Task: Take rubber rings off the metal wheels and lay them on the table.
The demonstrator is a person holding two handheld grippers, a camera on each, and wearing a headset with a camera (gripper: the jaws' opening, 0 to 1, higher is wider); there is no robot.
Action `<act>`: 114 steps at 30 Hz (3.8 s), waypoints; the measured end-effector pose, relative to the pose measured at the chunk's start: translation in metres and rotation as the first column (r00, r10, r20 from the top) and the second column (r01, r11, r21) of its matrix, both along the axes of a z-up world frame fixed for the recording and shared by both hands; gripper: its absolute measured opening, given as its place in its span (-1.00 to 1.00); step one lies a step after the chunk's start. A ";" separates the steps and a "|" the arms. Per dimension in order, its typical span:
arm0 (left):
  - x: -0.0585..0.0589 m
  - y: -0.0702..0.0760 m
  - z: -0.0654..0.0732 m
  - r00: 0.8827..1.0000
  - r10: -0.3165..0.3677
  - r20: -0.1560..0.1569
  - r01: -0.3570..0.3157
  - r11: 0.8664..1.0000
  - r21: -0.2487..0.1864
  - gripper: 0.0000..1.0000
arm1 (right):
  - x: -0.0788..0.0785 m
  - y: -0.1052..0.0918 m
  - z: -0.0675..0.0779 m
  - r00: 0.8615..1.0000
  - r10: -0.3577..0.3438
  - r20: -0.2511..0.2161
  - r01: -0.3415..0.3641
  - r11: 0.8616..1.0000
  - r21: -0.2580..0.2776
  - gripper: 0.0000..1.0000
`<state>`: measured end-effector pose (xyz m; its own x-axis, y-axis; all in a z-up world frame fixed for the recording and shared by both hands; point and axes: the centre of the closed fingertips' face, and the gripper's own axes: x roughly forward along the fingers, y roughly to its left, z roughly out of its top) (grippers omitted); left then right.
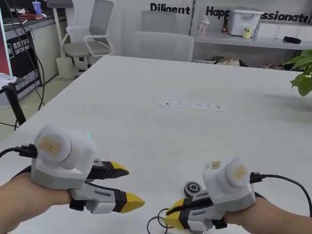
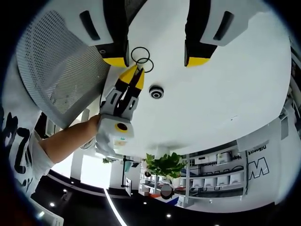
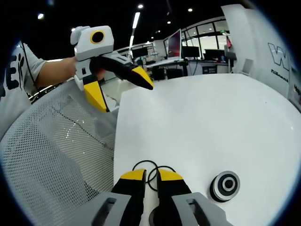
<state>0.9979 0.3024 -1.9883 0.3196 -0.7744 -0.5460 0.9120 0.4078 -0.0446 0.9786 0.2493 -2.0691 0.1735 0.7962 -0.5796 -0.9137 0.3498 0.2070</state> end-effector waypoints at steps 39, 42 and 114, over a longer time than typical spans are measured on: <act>0.003 -0.029 0.003 0.999 -0.050 -0.004 0.050 0.999 0.010 -0.10 | 0.032 -0.056 0.056 0.962 -0.263 0.078 0.245 0.951 0.186 -0.57; 0.005 -0.031 0.003 0.999 -0.049 -0.004 0.049 0.999 0.009 -0.11 | 0.035 -0.064 0.058 0.955 -0.286 0.083 0.266 0.945 0.192 -0.56; 0.047 -0.093 -0.034 0.989 -0.145 -0.002 0.145 0.987 0.064 -0.25 | 0.050 -0.119 0.008 0.919 -0.373 0.128 0.366 0.928 0.075 -0.51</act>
